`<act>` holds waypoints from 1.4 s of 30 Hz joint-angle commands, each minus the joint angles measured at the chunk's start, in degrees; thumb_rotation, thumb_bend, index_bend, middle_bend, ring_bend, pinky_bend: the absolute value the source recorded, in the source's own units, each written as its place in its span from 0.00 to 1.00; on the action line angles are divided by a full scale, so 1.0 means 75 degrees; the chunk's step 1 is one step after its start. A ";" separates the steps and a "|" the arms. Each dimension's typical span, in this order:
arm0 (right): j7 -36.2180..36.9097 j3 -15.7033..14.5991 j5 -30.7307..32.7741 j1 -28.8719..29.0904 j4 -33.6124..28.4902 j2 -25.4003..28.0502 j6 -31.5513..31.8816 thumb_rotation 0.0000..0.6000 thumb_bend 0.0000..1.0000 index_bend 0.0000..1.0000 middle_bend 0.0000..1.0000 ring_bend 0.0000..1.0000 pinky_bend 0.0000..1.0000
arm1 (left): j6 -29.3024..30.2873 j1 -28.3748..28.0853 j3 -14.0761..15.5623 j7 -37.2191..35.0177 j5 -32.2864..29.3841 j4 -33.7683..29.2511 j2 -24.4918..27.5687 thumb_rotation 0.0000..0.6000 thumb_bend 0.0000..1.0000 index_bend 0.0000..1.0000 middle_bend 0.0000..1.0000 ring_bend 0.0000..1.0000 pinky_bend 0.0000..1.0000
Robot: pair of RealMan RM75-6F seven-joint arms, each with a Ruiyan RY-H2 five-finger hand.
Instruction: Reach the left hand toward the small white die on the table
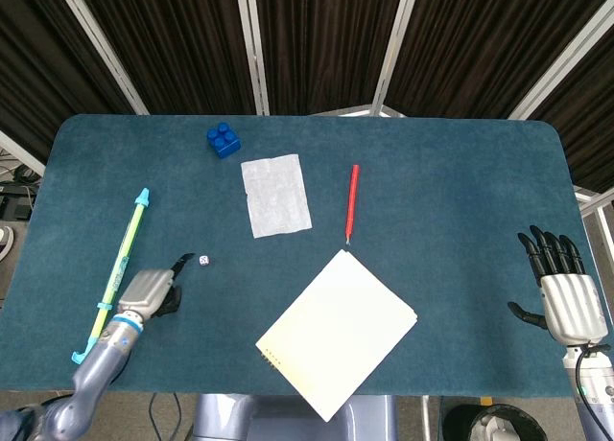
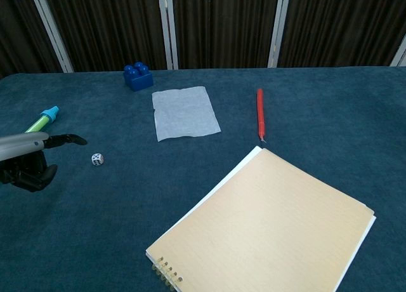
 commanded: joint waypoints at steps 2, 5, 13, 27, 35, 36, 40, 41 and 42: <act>-0.0065 0.0004 0.0060 0.0040 0.0007 -0.0034 -0.0080 1.00 0.00 0.00 0.00 0.00 0.00 | -0.0096 -0.0202 0.0021 0.0159 -0.0230 0.0213 -0.0204 1.00 0.83 0.00 1.00 1.00 1.00; -0.0109 0.0006 0.0086 0.0060 0.0011 -0.0058 -0.0110 1.00 0.00 0.00 0.00 0.00 0.00 | -0.0098 -0.0290 0.0049 0.0196 -0.0316 0.0304 -0.0302 1.00 0.83 0.00 1.00 1.00 1.00; -0.0108 0.0002 0.0152 0.0050 0.0062 -0.0071 -0.0118 1.00 0.00 0.00 0.00 0.00 0.00 | -0.0021 -0.0368 0.0172 0.0154 -0.0339 0.0354 -0.0376 1.00 0.83 0.00 1.00 1.00 1.00; 0.0029 0.0001 0.0168 0.0023 0.0114 -0.0041 -0.0076 1.00 0.00 0.00 0.00 0.00 0.00 | -0.0140 -0.0458 0.0368 0.0019 -0.0507 0.0483 -0.0472 1.00 0.83 0.00 1.00 1.00 1.00; 0.0065 -0.0003 0.0176 0.0039 0.0128 -0.0038 -0.0111 1.00 0.00 0.00 0.00 0.00 0.00 | 0.0014 -0.0316 0.0670 0.0119 -0.0602 0.0012 -0.0219 1.00 0.83 0.00 1.00 1.00 1.00; 0.0059 -0.0006 0.0168 0.0040 0.0128 -0.0039 -0.0110 1.00 0.00 0.00 0.00 0.00 0.00 | 0.0020 -0.0306 0.0710 0.0135 -0.0631 -0.0069 -0.0173 1.00 0.83 0.00 1.00 1.00 1.00; 0.0046 -0.0014 0.0138 0.0051 0.0113 -0.0044 -0.0107 1.00 0.00 0.00 0.00 0.00 0.00 | 0.0296 -0.0191 0.0796 0.0141 -0.0589 -0.0389 0.0011 1.00 0.83 0.00 1.00 1.00 1.00; 0.0046 -0.0015 0.0137 0.0054 0.0108 -0.0045 -0.0112 1.00 0.00 0.00 0.00 0.00 0.00 | 0.0392 -0.0149 0.0816 0.0139 -0.0554 -0.0461 0.0054 1.00 0.83 0.00 1.00 1.00 1.00; 0.0045 -0.0016 0.0136 0.0058 0.0104 -0.0044 -0.0118 1.00 0.00 0.00 0.00 0.00 0.00 | 0.0476 -0.0105 0.0836 0.0127 -0.0529 -0.0531 0.0099 1.00 0.83 0.00 1.00 1.00 1.00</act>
